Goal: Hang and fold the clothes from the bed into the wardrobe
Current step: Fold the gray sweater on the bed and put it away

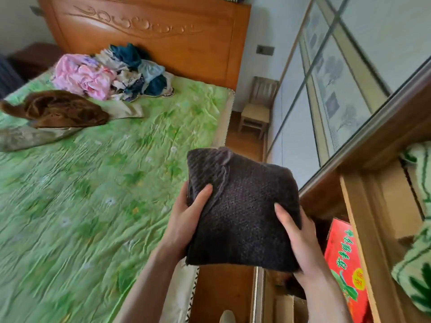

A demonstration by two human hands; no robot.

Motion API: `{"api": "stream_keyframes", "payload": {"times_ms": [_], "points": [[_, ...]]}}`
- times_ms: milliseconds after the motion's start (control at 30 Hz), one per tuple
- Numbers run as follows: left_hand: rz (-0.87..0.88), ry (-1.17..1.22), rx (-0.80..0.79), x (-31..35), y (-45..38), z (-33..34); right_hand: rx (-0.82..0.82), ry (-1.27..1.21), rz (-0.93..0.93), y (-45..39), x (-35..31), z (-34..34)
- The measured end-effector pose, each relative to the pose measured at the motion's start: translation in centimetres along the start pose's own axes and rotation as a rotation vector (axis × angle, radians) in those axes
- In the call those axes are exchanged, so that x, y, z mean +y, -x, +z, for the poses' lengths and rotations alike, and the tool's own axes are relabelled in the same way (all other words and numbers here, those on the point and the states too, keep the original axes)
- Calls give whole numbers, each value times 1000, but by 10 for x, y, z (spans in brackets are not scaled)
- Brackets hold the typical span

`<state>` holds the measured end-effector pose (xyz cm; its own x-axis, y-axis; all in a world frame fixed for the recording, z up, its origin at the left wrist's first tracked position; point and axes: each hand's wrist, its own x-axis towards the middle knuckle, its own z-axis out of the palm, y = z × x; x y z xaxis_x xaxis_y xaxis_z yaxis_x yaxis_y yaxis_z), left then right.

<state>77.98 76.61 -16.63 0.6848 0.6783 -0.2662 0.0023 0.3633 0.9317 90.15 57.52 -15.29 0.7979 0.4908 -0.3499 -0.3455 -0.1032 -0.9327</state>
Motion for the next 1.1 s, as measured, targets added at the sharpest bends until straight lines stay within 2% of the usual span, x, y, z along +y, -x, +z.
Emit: {"api": "stream_keyframes", "payload": {"times_ms": [333,567,667,967,1100], "points": [[-29,16,53,29,-79,79,-90,53,-10,-112,-65,-41],[-6,-7,63,54,-138,96,-135,-15,6,-173,-86,-29],[-11,11,59,59,-180,107,-109,-9,2,-209,-100,-24],[-13,84,-87,99,-316,133,-33,84,-16,-329,-158,-7],[-19,54,-116,109,-365,148,13,42,-24,-368,-175,-3]]}}
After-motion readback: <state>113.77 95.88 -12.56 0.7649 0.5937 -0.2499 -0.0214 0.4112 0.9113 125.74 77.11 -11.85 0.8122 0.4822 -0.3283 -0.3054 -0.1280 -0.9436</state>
